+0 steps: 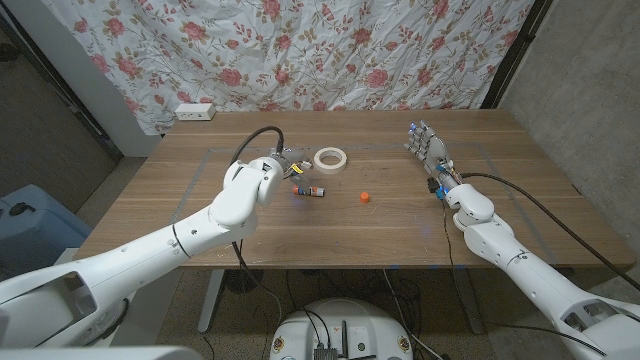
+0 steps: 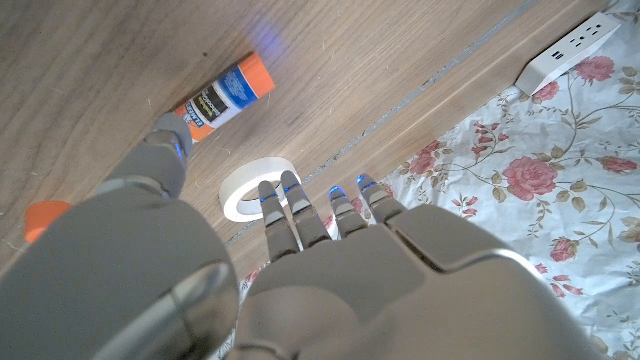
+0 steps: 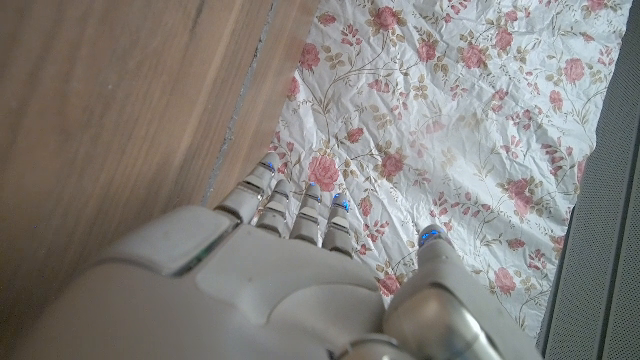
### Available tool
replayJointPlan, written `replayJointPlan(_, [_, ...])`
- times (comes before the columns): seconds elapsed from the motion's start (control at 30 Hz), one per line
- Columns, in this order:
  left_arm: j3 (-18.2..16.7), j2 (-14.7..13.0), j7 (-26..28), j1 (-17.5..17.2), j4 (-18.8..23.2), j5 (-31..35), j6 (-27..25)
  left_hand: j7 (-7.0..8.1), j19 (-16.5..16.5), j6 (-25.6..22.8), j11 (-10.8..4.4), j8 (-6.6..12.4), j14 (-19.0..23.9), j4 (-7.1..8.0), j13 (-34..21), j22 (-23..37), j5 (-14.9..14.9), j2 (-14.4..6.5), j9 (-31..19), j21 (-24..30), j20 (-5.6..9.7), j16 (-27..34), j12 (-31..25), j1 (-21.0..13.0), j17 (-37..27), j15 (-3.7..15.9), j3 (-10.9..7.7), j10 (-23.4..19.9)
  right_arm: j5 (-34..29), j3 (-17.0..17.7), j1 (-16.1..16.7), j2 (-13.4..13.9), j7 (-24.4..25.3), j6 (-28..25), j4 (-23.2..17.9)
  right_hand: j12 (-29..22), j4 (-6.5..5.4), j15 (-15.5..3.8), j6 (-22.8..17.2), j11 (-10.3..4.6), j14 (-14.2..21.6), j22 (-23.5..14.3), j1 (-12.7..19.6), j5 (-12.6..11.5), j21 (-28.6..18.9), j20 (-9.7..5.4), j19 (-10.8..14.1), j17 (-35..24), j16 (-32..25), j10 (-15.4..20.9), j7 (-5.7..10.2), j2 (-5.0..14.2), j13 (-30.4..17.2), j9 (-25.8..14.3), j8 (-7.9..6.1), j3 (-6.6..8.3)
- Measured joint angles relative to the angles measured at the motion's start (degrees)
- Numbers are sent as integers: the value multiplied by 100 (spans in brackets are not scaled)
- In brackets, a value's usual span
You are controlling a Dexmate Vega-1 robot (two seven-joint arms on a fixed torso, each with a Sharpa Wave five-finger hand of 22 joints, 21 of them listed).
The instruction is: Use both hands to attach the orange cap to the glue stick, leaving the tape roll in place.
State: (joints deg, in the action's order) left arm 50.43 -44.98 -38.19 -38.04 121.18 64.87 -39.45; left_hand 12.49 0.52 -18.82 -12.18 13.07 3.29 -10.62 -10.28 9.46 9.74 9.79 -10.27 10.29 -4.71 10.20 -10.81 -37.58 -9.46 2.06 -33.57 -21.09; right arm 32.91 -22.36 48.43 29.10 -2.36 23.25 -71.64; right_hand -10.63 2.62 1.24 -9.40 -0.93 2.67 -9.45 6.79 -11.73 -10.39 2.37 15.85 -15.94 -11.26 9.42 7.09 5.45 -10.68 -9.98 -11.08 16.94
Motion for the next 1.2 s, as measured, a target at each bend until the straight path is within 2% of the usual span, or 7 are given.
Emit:
replayJointPlan(0.37, [-95, 365, -254, -207, -285, 684, 252, 0, -40, -1, 13, 0, 133, 8, 0, -14, 0, -21, 0, 0, -84, 40, -45, -171, 0, -73, 84, -236, 12, 19, 47, 6, 35, 2, -58, 0, 16, 31, 0, 0, -32, 0, 0, 0, 0, 2, -3, 0, 0, 0, 0, 0, 0, 0, 0, 16])
replayJointPlan(0.43, [-123, 425, -265, -249, -340, 801, 336, 0, -40, -1, 21, 0, 155, 8, 0, -14, 0, -8, 0, 0, -84, 40, -45, -218, 0, -51, 84, -245, 13, 20, 49, 5, 38, 2, -61, 0, 16, 31, 0, 0, -32, 0, 0, 0, 0, 40, -41, -1, 0, 0, 0, 0, 0, 0, 0, 16])
replayJointPlan(0.87, [-272, 646, -113, -440, -602, 1008, 617, -21, -9, -86, 16, 50, 266, 31, 1, -14, 0, -38, -28, 0, -113, 40, -45, -384, 0, -1, 155, -526, 14, 25, 79, 8, 65, -1, -131, 0, 15, 31, -32, 0, -32, 0, 0, 0, 0, 41, -42, 26, 0, 0, 31, 0, 0, 0, 0, 15])
replayJointPlan(1.2, [-329, 740, 82, -473, -815, 999, 803, -11, 13, -345, 19, 113, 369, 63, 1, -2, 0, -83, -27, 0, -91, 40, -89, -490, 0, 20, 234, -818, 14, 25, 102, 20, 90, -40, -188, 0, 15, 31, -32, 0, -32, 0, 0, 0, 0, 41, -42, 25, -21, 0, 31, 0, 0, 0, 0, 15])
